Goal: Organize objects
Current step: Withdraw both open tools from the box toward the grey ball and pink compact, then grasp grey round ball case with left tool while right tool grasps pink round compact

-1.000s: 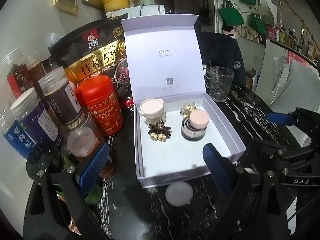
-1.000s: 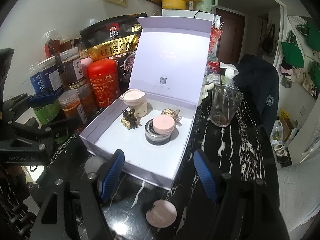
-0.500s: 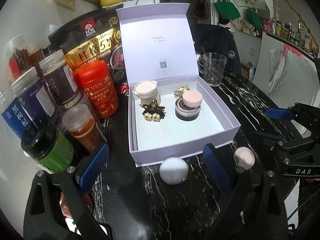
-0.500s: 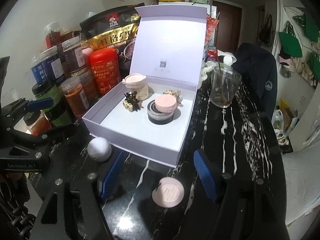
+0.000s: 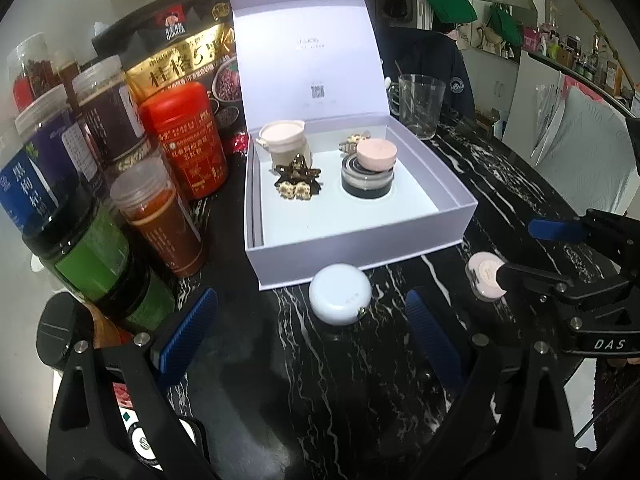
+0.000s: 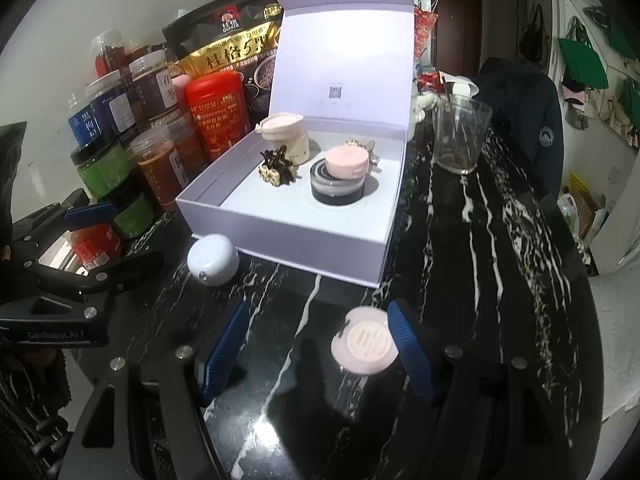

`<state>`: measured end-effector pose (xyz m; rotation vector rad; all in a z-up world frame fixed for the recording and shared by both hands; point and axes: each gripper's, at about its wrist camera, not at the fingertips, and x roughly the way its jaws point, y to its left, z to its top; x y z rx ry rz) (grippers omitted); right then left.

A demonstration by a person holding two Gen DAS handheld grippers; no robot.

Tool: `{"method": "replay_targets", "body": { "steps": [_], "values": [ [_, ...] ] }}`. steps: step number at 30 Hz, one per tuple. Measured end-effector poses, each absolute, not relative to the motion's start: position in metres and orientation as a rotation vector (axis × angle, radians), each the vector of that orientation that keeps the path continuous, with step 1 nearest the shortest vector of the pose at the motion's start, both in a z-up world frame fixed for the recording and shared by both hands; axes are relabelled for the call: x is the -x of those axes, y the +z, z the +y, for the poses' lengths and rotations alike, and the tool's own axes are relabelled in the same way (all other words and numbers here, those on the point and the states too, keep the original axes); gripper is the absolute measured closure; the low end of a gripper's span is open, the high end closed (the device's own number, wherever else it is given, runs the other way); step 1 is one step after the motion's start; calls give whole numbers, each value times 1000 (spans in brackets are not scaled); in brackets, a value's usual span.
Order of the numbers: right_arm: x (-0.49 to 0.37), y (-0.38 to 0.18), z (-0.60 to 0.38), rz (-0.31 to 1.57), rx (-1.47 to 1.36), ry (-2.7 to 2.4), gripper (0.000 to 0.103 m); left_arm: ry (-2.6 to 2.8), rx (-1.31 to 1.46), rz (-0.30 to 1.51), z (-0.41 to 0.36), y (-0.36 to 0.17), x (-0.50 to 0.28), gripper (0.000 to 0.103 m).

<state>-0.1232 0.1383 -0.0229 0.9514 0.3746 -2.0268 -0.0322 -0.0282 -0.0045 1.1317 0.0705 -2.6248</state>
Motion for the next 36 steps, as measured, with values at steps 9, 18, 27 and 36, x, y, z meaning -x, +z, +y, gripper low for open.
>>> {"method": "replay_targets", "body": {
  "steps": [9,18,27,36],
  "values": [
    [116,-43,145,372,-987,-2030,30,-2617,-1219,73,-21,-24,33,8],
    [116,-62,155,354,-1020,-2040,30,-2625,-1265,84,-15,-39,35,8],
    [124,-79,161,314,-1060,-2043,30,-2624,-1319,91,-13,-54,48,8],
    [134,-87,152,337,-1052,-2039,30,-2603,-1358,100,-21,-65,64,8]
  ]
}}
